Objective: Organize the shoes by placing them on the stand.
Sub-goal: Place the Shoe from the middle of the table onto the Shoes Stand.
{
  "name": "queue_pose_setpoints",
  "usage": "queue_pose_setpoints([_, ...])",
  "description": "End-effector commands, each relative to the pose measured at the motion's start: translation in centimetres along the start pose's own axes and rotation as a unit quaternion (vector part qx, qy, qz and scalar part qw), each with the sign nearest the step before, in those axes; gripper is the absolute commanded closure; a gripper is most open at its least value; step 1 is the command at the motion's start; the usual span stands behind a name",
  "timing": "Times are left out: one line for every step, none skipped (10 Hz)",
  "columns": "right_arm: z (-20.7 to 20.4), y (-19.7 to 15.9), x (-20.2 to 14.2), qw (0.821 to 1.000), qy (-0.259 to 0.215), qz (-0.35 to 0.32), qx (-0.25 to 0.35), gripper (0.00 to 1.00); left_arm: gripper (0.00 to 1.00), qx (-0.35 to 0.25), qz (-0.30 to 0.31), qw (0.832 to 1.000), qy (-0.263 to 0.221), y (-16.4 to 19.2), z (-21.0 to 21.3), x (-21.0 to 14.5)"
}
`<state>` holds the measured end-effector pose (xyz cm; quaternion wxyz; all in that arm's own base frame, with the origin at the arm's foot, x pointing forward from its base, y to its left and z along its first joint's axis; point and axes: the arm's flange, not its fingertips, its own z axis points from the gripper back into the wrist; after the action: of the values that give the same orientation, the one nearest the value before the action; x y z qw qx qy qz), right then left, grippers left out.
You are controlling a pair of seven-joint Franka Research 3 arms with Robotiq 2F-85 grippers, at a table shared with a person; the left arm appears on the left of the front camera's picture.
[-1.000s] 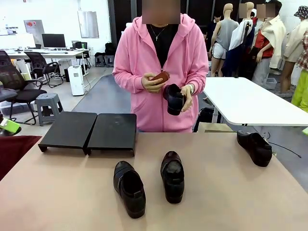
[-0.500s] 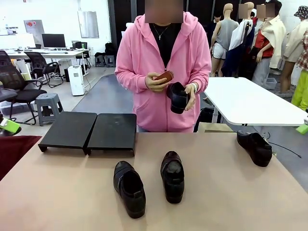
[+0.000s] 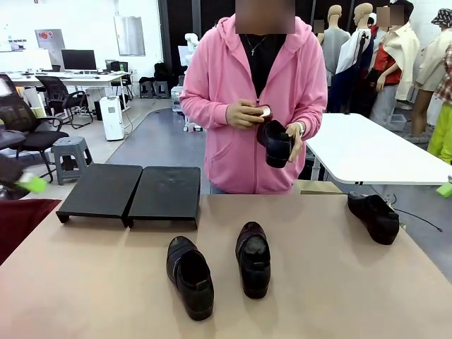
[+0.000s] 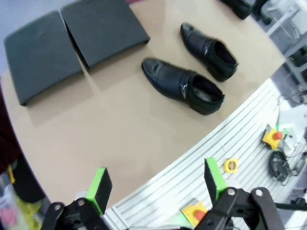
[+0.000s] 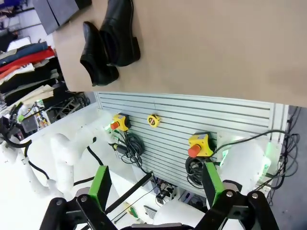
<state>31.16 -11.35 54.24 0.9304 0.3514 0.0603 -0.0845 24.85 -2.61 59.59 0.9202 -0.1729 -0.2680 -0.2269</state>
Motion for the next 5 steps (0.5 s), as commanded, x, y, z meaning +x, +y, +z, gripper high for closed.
queue_pose_setpoints([0.4, -0.1, -0.2, 1.0, 0.003, -0.005, -0.009, 0.0, 0.0, 0.009, 0.11, 0.99, 0.088, -5.8, -7.1, 8.7])
queue_pose_setpoints([0.4, -0.1, -0.2, 1.0, 0.003, -0.005, -0.009, 0.0, 0.0, 0.011, 0.177, 0.973, 0.148, -7.7, -12.5, 10.9])
queue_pose_setpoints([0.4, -0.1, -0.2, 1.0, 0.003, -0.005, -0.009, 0.0, 0.0, 0.04, 0.213, 0.96, 0.179, -9.1, -16.4, 11.5])
queue_pose_setpoints([0.4, -0.1, -0.2, 1.0, 0.003, -0.005, -0.009, 0.0, 0.0, 0.05, 0.235, 0.948, 0.209, -11.0, -19.6, 11.5])
queue_pose_setpoints([0.4, -0.1, -0.2, 1.0, 0.003, -0.005, -0.009, 0.0, 0.0, 0.082, 0.255, 0.944, 0.19, -12.8, -21.8, 11.3])
